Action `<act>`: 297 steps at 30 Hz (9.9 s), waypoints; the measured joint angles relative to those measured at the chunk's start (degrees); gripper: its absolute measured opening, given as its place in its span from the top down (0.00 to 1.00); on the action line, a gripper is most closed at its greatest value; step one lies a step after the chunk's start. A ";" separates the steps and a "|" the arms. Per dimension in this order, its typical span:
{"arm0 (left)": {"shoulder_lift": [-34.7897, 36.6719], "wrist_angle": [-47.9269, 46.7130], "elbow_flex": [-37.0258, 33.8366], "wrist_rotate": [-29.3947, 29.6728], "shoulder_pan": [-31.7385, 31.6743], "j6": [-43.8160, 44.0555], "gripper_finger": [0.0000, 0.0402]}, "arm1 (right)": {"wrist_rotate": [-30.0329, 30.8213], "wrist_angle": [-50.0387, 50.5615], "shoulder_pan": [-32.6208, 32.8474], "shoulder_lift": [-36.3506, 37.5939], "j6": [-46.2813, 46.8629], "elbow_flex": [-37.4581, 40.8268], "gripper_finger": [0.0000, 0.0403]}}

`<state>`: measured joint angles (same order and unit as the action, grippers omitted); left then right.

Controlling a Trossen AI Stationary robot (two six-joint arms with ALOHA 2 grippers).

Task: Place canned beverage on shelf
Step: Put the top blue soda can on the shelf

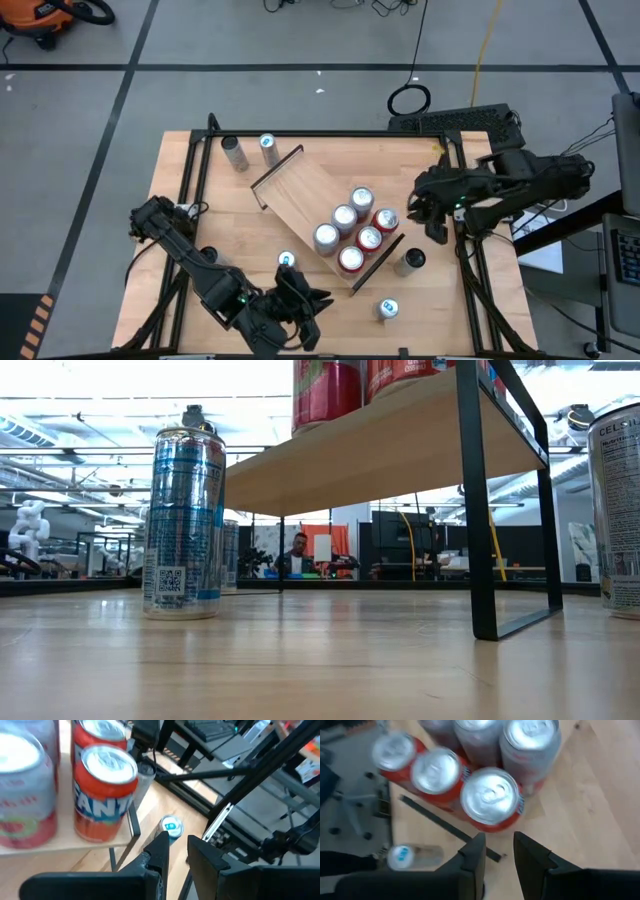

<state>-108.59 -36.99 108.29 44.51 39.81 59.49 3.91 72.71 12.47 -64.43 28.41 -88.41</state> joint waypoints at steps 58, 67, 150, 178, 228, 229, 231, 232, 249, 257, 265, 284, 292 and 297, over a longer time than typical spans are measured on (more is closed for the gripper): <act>33.31 -44.37 -0.54 -0.59 -21.91 -25.42 0.82 | 3.97 9.11 0.00 1.54 10.27 -4.52 0.81; 33.85 -44.85 -3.53 -5.14 -25.07 -24.91 0.82 | 11.76 8.57 0.01 1.51 10.81 -4.52 0.81; 0.13 -42.92 -3.61 -42.75 -83.07 -51.82 0.08 | 30.41 -0.07 -5.31 -6.00 10.96 -4.49 0.81; -5.09 -41.48 -3.58 -44.37 -84.16 -52.39 0.07 | 30.46 -0.04 -5.31 -6.00 10.99 -4.49 0.81; -5.45 -40.02 -8.46 -45.57 -84.67 -53.95 0.36 | 31.04 -0.04 -5.38 -6.00 11.24 -4.50 0.81; -5.45 -40.02 -8.46 -45.62 -84.67 -54.01 0.38 | 31.50 -0.04 -5.38 -6.00 11.28 -4.52 0.81; -5.41 -40.02 -8.46 -45.66 -84.67 -54.18 0.42 | 32.32 -0.11 -5.38 -6.00 11.29 -4.52 0.81; -5.41 -40.02 -8.46 -45.64 -84.67 -54.25 0.43 | 32.36 -0.11 -5.38 -6.00 11.29 -4.52 0.81; 1.16 -45.29 -0.86 -46.21 -84.74 -55.78 0.43 | 34.88 -3.02 -6.19 -6.00 11.37 -4.52 0.81; 8.18 -47.52 4.57 -49.33 -84.63 -52.90 0.43 | 39.57 -9.96 -6.51 -6.00 10.99 -4.52 0.81; 16.75 -47.33 8.23 -53.99 -84.66 -47.28 0.43 | 39.60 -16.40 -6.54 -6.37 7.13 -4.52 0.81; 26.85 -33.52 8.28 -62.43 -71.48 -26.16 0.43 | 24.25 -49.60 -11.20 -9.61 -26.78 -4.54 0.75; 26.39 -26.59 8.28 -61.96 -63.00 -14.46 0.43 | 22.87 -50.07 -11.72 -11.80 -35.75 -4.65 0.44; 25.87 -24.32 8.30 -60.96 -59.06 -8.82 0.43 | 21.10 -50.32 -11.65 -12.29 -38.52 -4.86 0.21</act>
<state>-82.72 -61.31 116.59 -16.45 -19.24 50.67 25.01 22.39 0.82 -76.72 -10.11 -93.27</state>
